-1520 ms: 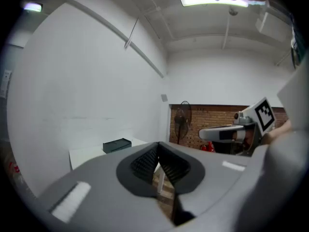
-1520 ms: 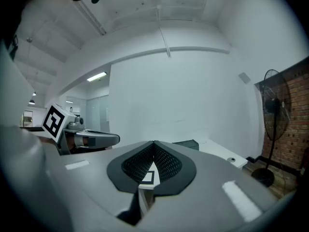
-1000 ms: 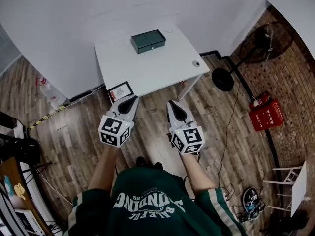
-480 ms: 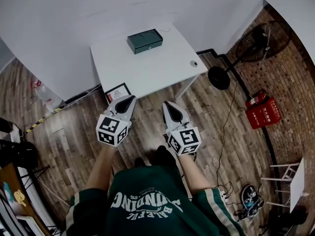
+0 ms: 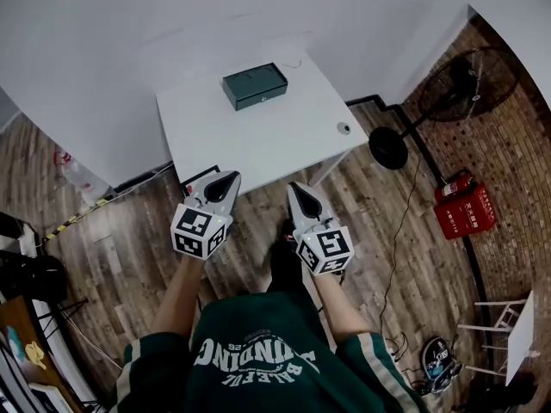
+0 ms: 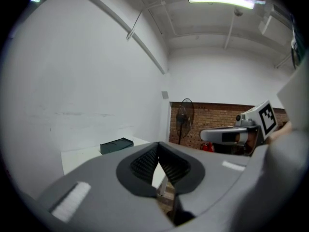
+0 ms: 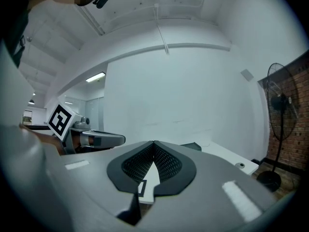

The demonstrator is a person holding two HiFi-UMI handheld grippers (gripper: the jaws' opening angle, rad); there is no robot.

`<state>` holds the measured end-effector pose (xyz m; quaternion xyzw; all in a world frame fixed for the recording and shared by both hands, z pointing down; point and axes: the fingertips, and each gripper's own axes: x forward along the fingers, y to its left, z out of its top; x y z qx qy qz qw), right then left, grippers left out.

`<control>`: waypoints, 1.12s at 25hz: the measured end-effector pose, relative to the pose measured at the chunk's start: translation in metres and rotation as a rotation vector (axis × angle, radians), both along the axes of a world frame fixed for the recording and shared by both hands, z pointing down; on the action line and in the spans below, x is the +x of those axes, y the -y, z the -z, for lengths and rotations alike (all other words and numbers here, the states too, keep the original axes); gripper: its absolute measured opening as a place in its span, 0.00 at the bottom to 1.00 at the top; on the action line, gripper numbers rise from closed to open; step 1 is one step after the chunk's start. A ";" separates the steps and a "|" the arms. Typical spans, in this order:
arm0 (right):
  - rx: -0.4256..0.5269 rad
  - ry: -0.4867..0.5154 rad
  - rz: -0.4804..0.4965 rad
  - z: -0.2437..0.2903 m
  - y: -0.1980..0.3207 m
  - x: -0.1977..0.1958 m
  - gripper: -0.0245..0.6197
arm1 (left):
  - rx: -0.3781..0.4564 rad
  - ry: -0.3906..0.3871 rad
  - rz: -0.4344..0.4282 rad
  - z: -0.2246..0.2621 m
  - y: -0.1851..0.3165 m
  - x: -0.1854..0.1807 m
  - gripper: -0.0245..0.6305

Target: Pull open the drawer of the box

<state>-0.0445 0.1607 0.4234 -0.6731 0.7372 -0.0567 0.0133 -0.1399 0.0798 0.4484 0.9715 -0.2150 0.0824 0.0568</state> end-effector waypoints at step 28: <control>-0.102 0.021 0.349 -0.020 0.333 0.178 0.04 | -0.086 0.039 0.358 -0.016 0.266 0.166 0.12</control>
